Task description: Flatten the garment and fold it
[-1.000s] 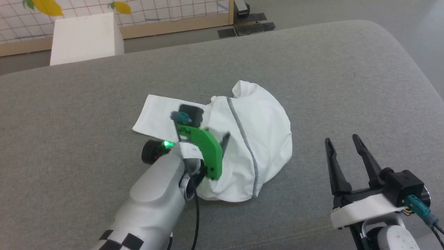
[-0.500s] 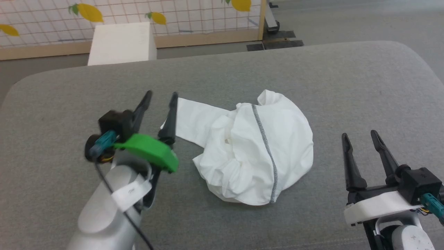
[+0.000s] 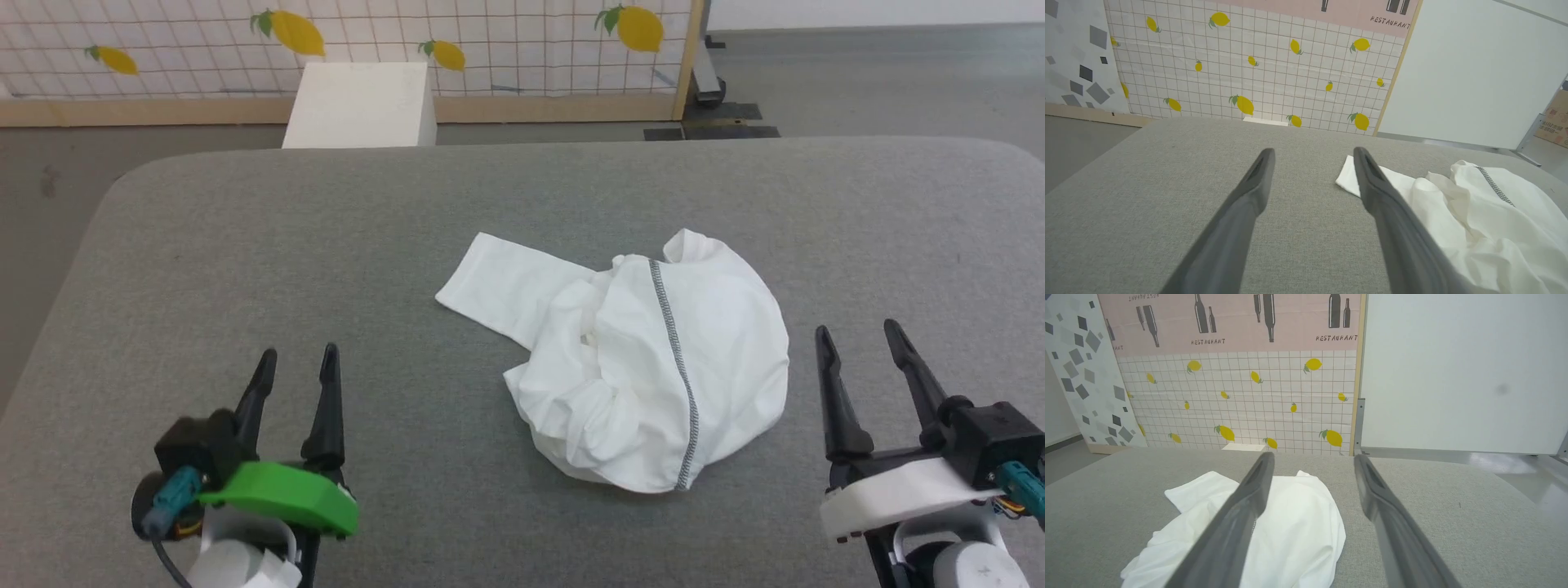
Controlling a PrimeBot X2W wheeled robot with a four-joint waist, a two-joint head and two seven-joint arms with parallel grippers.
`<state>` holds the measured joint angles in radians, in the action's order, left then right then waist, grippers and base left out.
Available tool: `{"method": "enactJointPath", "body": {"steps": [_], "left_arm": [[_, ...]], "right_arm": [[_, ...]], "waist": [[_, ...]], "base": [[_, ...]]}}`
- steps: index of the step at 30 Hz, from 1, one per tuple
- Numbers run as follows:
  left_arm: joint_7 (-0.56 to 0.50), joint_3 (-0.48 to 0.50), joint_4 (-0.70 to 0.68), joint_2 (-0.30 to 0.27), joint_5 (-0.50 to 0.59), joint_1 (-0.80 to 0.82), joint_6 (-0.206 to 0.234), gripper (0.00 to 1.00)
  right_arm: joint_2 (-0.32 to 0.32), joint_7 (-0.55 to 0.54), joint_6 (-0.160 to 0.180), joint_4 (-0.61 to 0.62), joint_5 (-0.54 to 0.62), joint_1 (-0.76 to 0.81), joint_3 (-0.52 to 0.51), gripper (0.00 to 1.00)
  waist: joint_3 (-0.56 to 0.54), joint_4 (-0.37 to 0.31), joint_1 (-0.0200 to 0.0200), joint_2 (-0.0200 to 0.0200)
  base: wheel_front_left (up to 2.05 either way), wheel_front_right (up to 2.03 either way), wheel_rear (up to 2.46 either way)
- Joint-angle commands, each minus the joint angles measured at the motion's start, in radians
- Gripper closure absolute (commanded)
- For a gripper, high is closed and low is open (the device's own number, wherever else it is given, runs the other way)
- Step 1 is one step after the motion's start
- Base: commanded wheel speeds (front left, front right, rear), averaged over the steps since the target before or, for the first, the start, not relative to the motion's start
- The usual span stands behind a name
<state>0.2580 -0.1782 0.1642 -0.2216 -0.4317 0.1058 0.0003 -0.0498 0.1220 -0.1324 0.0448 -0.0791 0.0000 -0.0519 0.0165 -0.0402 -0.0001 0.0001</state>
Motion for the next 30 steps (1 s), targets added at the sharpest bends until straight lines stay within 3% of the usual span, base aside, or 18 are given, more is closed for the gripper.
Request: {"method": "enactJointPath", "body": {"steps": [1, 15, 20, 27, 30], "left_arm": [[0.004, 0.013, -0.012, 0.015, 0.020, -0.029, -0.007, 0.00], [0.004, 0.067, 0.001, 0.088, 0.075, -0.058, -0.055, 0.00], [0.002, 0.033, 0.054, 0.120, 0.065, -0.008, -0.077, 0.00], [-0.151, -0.098, 0.203, 0.163, 0.018, 0.202, -0.094, 0.00], [-0.255, -0.146, 0.311, 0.169, -0.026, 0.295, -0.076, 0.00]], "right_arm": [[0.000, -0.005, 0.002, 0.003, 0.005, 0.013, -0.001, 0.00], [0.000, -0.015, 0.002, 0.002, -0.003, 0.016, 0.017, 0.00], [0.000, -0.011, 0.002, -0.004, -0.009, 0.012, 0.021, 0.00], [0.000, -0.007, 0.002, -0.011, -0.013, -0.002, 0.030, 0.00], [0.000, -0.005, 0.002, -0.016, -0.016, -0.011, 0.042, 0.00]], "waist": [[-0.006, 0.012, 0.0001, -0.0001], [-0.002, 0.015, 0.0001, -0.0001], [0.006, 0.006, 0.0001, -0.0001], [0.029, -0.009, 0.0001, -0.0001], [0.040, -0.030, 0.0001, -0.0001]], "base": [[0.00, 0.00, 0.00], [0.00, 0.00, 0.00], [0.00, 0.00, 0.00], [0.00, 0.00, 0.00], [0.00, 0.00, 0.00]]}}
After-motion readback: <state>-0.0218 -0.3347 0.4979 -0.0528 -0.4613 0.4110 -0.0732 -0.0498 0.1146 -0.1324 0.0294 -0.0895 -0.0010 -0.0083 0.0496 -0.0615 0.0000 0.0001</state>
